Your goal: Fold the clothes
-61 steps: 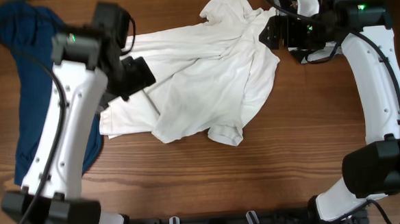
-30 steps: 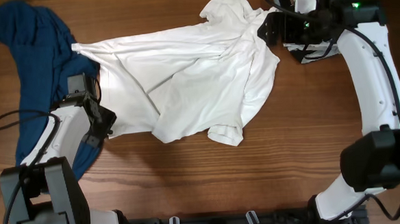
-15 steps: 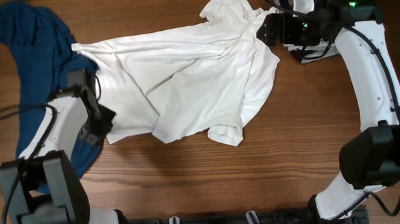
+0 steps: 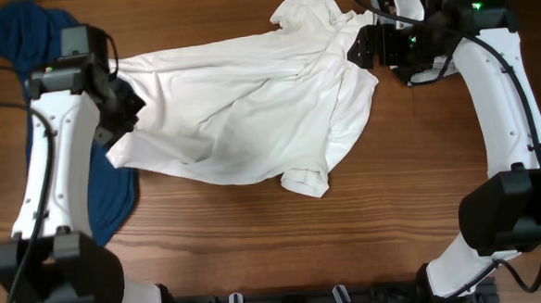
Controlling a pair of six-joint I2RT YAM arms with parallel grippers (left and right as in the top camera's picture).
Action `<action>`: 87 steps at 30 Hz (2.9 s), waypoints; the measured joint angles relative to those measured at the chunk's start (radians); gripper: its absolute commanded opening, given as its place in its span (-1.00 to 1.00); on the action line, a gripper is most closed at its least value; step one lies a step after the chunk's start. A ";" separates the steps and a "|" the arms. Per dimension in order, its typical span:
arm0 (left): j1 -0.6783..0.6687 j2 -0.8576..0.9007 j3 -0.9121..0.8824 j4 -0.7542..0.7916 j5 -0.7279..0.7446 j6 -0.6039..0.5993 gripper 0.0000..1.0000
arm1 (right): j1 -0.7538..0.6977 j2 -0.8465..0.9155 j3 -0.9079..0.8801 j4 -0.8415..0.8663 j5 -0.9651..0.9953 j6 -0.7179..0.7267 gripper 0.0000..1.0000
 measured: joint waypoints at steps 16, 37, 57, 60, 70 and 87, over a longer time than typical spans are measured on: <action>0.078 0.262 0.005 -0.005 -0.026 0.147 0.99 | 0.000 0.000 0.000 0.006 0.015 -0.004 0.99; 0.092 0.249 -0.234 0.385 0.005 0.118 -0.92 | 0.000 0.000 0.000 0.010 0.019 -0.007 1.00; 0.092 -0.088 0.183 -0.080 -0.085 0.114 -0.92 | 0.258 0.010 -0.340 -0.153 0.018 0.047 0.69; 0.092 -0.088 0.183 -0.019 -0.099 0.125 -0.92 | 0.387 0.011 -0.463 0.035 0.007 0.085 0.67; 0.092 -0.088 0.226 0.095 -0.138 0.159 -0.92 | 0.525 0.011 -0.599 0.300 0.123 0.225 0.48; 0.094 -0.103 0.336 0.150 -0.211 0.216 -0.92 | 0.498 0.067 -0.595 0.350 0.188 0.263 0.54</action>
